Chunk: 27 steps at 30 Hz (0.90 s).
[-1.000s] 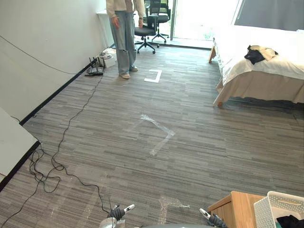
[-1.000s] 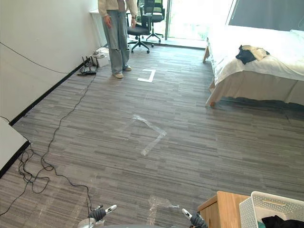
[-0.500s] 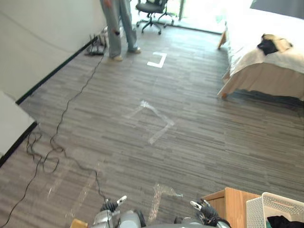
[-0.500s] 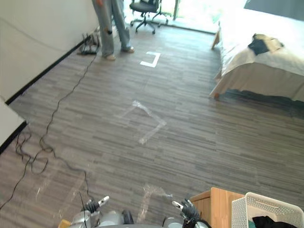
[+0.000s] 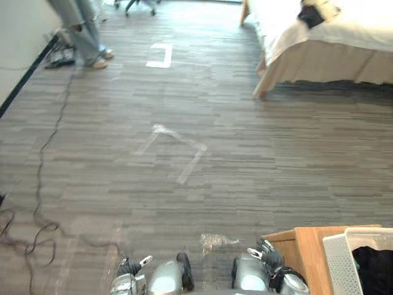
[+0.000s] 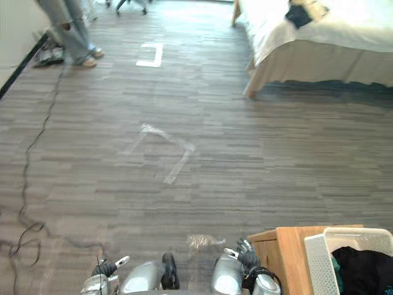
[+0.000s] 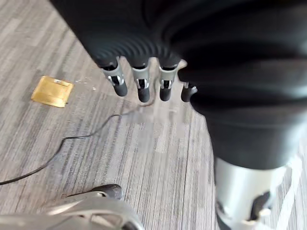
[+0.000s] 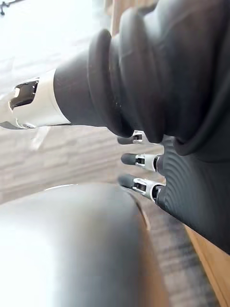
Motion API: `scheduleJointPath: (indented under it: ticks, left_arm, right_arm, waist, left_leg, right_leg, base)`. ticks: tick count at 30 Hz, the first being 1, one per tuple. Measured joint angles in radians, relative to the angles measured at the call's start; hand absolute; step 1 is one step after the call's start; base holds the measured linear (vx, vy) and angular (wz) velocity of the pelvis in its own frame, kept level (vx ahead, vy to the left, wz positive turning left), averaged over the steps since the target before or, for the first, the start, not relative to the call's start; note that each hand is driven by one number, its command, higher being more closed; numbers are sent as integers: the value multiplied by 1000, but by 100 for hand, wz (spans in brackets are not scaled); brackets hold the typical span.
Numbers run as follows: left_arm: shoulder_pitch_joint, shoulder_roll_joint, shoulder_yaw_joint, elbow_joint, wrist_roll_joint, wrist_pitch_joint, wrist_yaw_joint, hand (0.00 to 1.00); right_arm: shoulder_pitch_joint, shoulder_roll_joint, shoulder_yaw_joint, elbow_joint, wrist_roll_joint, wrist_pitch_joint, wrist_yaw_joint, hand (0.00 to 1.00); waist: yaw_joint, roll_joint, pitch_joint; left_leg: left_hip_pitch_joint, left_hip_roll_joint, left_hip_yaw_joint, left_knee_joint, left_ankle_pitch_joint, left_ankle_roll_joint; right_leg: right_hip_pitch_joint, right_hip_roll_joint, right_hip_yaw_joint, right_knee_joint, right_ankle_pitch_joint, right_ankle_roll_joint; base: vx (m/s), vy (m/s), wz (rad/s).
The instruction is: Tidy the bed and pick cloth on bed and put in laundry
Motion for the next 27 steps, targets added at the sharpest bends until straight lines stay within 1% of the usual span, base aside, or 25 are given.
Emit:
scheduleJointPath:
  ticks: [1, 2, 3, 4, 5, 6, 7, 8, 9, 10, 11, 12, 13, 14, 16, 17, 18, 20, 21, 22, 23, 24, 25, 26, 27]
  left_arm:
    - [1, -2, 0, 4, 13, 9, -4, 0]
    - [13, -4, -2, 7, 16, 9, -7, 0]
    - [21, -1, -1, 8, 19, 8, -10, 0]
    - [27, 2, -2, 14, 41, 7, -19, 0]
    - [19, -9, 0, 32, 65, 5, -20, 0]
    - [13, -18, -2, 34, 76, 5, -21, 0]
    - [-2, -34, -4, 31, 77, 2, -21, 0]
    - [-10, -42, -4, 32, 76, 0, -21, 0]
    - [-14, -53, -8, 33, 70, -12, -24, 0]
    - [-17, -60, -7, 33, 32, -30, -23, 0]
    - [-17, -60, -7, 33, -1, -37, -23, 0]
    - [-18, -62, -5, 30, -64, -47, -23, 0]
    - [-20, -64, -2, 25, -85, -56, -24, 0]
    - [-20, -67, 10, 14, -93, -60, -24, 0]
    - [-21, -69, 17, -10, -108, -73, -37, 0]
    - [-19, -73, 23, -18, -110, -82, -50, 0]
    - [-19, -85, 40, -15, -112, -90, -65, 0]
    - [-16, -102, 44, -15, -126, -104, -66, 0]
    - [-14, -104, 43, -16, -128, -104, -65, 0]
    - [-14, -104, 42, -21, -126, -101, -65, 0]
    - [-16, -98, 31, -21, -123, -92, -66, 0]
    - [-19, -92, 17, -18, -123, -81, -66, 0]
    - [-24, -79, -5, -11, -120, -70, -65, 0]
    - [-29, -66, -13, 0, -108, -61, -66, 0]
    - [-32, -56, -29, 9, -101, -56, -66, 0]
  right_arm:
    - [-1, 1, -18, -6, 3, -3, 2, 0]
    - [1, 1, -24, -18, 2, -8, 1, 0]
    - [7, 1, -25, -22, -3, -10, -1, 0]
    - [33, 0, -29, -32, -15, -18, 0, 0]
    - [44, -11, -55, -31, -15, -14, 5, 0]
    - [48, -20, -61, -31, -16, -7, 2, 0]
    - [51, -27, -67, -29, -20, 6, 0, 0]
    - [52, -31, -68, -27, -27, 11, 1, 0]
    - [48, -31, -61, -29, -36, 21, 2, 0]
    - [48, -38, -56, -26, -37, 24, 6, 0]
    - [50, -41, -53, -14, -41, 27, 10, 0]
    - [61, -40, -50, 14, -53, 32, 21, 0]
    - [67, -42, -50, 16, -57, 33, 22, 0]
    - [66, -42, -50, 21, -58, 33, 22, 0]
    - [60, -51, -52, 20, -62, 29, 23, 0]
    - [52, -51, -52, 20, -71, 24, 23, 0]
    - [41, -55, -52, 18, -78, 21, 24, 0]
    - [40, -60, -53, 18, -77, 17, 25, 0]
    - [43, -62, -52, 18, -76, 14, 25, 0]
    - [47, -63, -55, 10, -74, 8, 24, 0]
    - [71, -58, -56, 5, -61, 2, 23, 0]
    - [90, -55, -58, 7, -50, 2, 23, 0]
    - [109, -52, -52, 6, -29, 0, 24, 0]
    - [97, -37, -49, 8, -12, -1, 24, 0]
    - [96, -26, -51, 9, -1, -4, 24, 0]
  waist:
    - [-4, 11, 7]
    - [-16, 20, 12]
    - [-17, 17, 10]
    - [-20, 10, 6]
    - [-22, 33, 10]
    - [-25, 52, 3]
    - [-43, 61, -6]
    - [-51, 70, -10]
    - [-61, 83, -13]
    - [-60, 96, -12]
    - [-59, 96, -11]
    - [-55, 90, -7]
    - [-48, 88, -6]
    - [-42, 86, -4]
    - [-19, 80, -1]
    - [-12, 81, 1]
    - [-15, 92, 4]
    - [-12, 107, 7]
    - [-12, 108, 6]
    - [-15, 110, 5]
    - [-19, 102, -2]
    - [-19, 88, -9]
    - [-10, 73, -17]
    - [-15, 42, -11]
    - [-25, 32, -11]
  left_leg:
    - [26, 17, 19, 1, -15, -19]
    - [63, 27, 42, -9, -27, -47]
    - [84, 26, 52, -14, -32, -63]
    - [136, 20, 70, -22, -59, -107]
    - [190, 43, 81, -18, -73, -137]
    - [190, 58, 90, -1, -63, -156]
    - [161, 79, 98, 84, -35, -205]
    - [128, 100, 99, 158, -23, -226]
    - [35, 163, 93, 378, 27, -231]
    - [-60, 233, 69, 646, 26, -205]
    - [-101, 260, 58, 756, 14, -190]
    - [-179, 286, 34, 918, -9, -154]
    - [-222, 284, 27, 929, -13, -147]
    - [-265, 265, 21, 898, -15, -143]
    - [-341, 210, 6, 737, -21, -133]
    - [-371, 174, -12, 613, -21, -133]
    - [-399, 128, -51, 439, -17, -131]
    - [-406, 74, -139, 196, 4, -147]
    - [-408, 70, -145, 169, 4, -146]
    - [-413, 65, -149, 175, 11, -122]
    - [-407, 42, -143, 214, 29, -47]
    - [-392, 26, -148, 223, 41, -6]
    - [-353, 27, -124, 221, 74, -2]
    - [-298, 5, -104, 206, 68, 22]
    - [-268, 4, -88, 196, 52, 25]
  right_leg:
    - [-13, 31, -35, -147, 37, -30]
    - [-12, 66, -53, -294, 114, -35]
    - [-5, 82, -51, -360, 165, -48]
    - [7, 87, -49, -415, 263, -122]
    - [-2, 96, -42, -319, 275, -206]
    - [-13, 103, -40, -286, 236, -198]
    - [-24, 112, -28, -249, 177, -193]
    - [-25, 123, -18, -248, 158, -188]
    - [-2, 160, 14, -279, 140, -187]
    - [64, 209, 37, -352, 141, -186]
    - [104, 226, 55, -383, 142, -188]
    - [204, 250, 91, -438, 137, -194]
    - [254, 256, 114, -458, 137, -199]
    - [293, 257, 143, -481, 136, -196]
    - [343, 254, 219, -520, 135, -194]
    - [359, 254, 257, -535, 133, -190]
    - [383, 254, 305, -550, 125, -178]
    - [417, 257, 383, -558, 87, -133]
    - [425, 258, 394, -552, 61, -135]
    - [425, 247, 377, -491, -14, -139]
    - [424, 218, 329, -412, -94, -91]
    - [424, 201, 322, -360, -131, -45]
    - [345, 160, 272, -127, -167, 22]
    - [228, 79, 191, 174, -130, 47]
    - [187, 47, 169, 260, -136, 28]
  base:
    - [574, -313, -35]
    - [601, -335, -41]
    - [643, -371, -42]
    - [546, -335, -44]
    - [432, -269, -41]
    - [380, -270, -33]
    - [332, -309, -23]
    - [491, -454, -41]
    - [495, -442, -72]
    - [414, -328, -83]
    - [497, -340, -90]
    - [404, -257, -73]
    - [411, -248, -82]
    - [325, -159, -93]
    - [343, -139, -101]
    - [355, -68, -109]
    - [435, -20, -118]
    - [417, 61, -113]
    - [387, 105, -101]
    - [440, 138, -70]
    - [488, 145, -51]
    - [563, 106, -51]
    - [667, 59, -63]
    - [668, 26, -62]
    - [646, 0, -44]
